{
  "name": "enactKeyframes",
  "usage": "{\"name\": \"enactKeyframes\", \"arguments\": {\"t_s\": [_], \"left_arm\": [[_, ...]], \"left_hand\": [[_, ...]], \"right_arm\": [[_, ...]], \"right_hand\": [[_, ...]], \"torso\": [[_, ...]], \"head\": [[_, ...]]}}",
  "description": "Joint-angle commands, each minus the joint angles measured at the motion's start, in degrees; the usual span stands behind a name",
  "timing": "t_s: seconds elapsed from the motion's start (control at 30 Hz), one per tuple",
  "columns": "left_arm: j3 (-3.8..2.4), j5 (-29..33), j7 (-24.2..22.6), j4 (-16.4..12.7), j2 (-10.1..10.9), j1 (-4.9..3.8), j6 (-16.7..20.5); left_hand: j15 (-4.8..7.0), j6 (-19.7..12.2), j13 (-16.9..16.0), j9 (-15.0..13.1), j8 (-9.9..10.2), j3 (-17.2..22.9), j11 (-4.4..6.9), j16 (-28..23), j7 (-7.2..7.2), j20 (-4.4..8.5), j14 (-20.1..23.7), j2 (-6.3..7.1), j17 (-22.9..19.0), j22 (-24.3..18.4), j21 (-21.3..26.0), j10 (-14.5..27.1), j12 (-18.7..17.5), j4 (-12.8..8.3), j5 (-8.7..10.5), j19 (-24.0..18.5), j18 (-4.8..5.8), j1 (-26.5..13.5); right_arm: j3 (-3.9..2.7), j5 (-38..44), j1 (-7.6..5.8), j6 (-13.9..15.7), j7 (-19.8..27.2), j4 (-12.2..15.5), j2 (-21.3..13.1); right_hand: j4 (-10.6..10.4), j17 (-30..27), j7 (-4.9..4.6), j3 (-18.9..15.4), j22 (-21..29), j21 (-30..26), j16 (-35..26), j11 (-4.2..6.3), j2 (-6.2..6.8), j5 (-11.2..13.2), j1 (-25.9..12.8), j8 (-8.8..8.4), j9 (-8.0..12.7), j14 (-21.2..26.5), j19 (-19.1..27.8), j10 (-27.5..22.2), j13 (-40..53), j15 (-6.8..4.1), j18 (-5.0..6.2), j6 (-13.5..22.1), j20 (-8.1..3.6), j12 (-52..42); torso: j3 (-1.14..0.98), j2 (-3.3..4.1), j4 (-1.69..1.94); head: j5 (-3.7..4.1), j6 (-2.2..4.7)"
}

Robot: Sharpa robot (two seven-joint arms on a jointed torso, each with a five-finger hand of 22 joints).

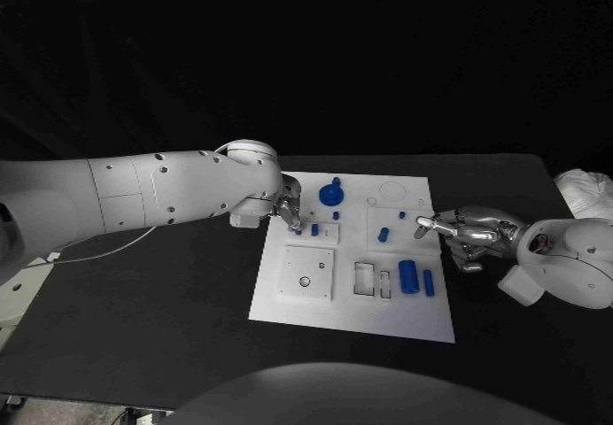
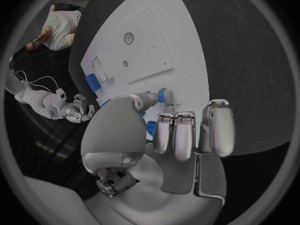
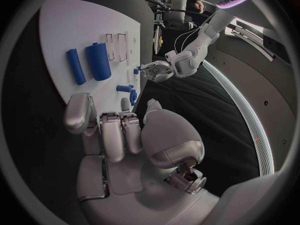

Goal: Assemble the parts on the task board

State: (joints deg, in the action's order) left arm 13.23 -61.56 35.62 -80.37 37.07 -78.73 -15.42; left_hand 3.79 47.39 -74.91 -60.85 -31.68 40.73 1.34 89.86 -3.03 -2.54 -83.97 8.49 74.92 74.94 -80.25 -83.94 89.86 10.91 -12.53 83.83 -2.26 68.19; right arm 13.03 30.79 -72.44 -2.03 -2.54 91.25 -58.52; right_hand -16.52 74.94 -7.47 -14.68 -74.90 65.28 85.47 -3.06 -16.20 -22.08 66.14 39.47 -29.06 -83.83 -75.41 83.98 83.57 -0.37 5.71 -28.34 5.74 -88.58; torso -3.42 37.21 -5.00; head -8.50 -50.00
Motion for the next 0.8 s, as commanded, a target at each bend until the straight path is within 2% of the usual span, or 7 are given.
{"name": "enactKeyframes", "arguments": {"t_s": [0.03,0.7,0.8], "left_arm": [[0.01,-0.1,0.4,0.0,-0.1,0.06,-1.5],[0.02,0.0,0.2,0.0,-0.1,0.15,-0.8],[0.02,0.0,0.0,0.0,-0.1,0.15,-0.4]], "left_hand": [[0.07,-0.1,-15.1,-0.1,0.0,0.4,-0.16,0.1,0.33,0.03,-6.0,-0.44,15.1,12.1,0.2,-6.1,0.1,-1.0,-0.29,1.3,0.03,0.2],[0.02,-0.2,-15.1,-0.1,0.3,0.1,-0.25,0.1,0.19,-0.02,-6.0,-0.7,15.1,12.1,0.3,-6.1,0.1,-1.3,-0.79,1.2,0.0,0.3],[0.0,-0.2,-15.1,-0.1,0.3,0.0,-0.29,0.1,0.15,-0.04,-6.0,-0.81,15.1,12.1,0.3,-6.1,0.1,-1.3,-0.81,1.2,0.0,0.2]], "right_arm": [[0.0,0.2,0.05,-1.1,0.0,0.1,0.0],[0.0,0.2,0.05,-1.3,-0.2,0.1,-0.1],[0.0,0.2,0.05,-1.3,-0.3,0.1,-0.1]], "right_hand": [[-0.1,10.0,-0.02,0.3,-7.8,-0.2,-0.2,0.4,-0.41,-0.2,0.0,0.22,-0.1,-2.2,0.3,3.1,4.0,-0.15,-0.2,-0.2,0.07,0.3],[0.0,10.0,-0.03,0.3,-7.8,-0.3,-0.2,0.38,-0.39,-0.1,0.0,0.22,-0.1,-2.2,0.3,3.0,4.0,-0.14,-0.2,-0.2,0.08,0.3],[0.0,10.0,-0.03,0.3,-7.8,-0.3,-0.2,0.38,-0.39,-0.1,0.0,0.22,-0.1,-2.2,0.3,3.0,4.0,-0.14,-0.2,-0.2,0.08,0.3]], "torso": [[-0.02,0.0,-0.02],[0.04,0.02,-0.05],[0.0,0.03,-0.02]], "head": [[-0.02,0.0],[-0.19,0.0],[-0.15,0.0]]}}
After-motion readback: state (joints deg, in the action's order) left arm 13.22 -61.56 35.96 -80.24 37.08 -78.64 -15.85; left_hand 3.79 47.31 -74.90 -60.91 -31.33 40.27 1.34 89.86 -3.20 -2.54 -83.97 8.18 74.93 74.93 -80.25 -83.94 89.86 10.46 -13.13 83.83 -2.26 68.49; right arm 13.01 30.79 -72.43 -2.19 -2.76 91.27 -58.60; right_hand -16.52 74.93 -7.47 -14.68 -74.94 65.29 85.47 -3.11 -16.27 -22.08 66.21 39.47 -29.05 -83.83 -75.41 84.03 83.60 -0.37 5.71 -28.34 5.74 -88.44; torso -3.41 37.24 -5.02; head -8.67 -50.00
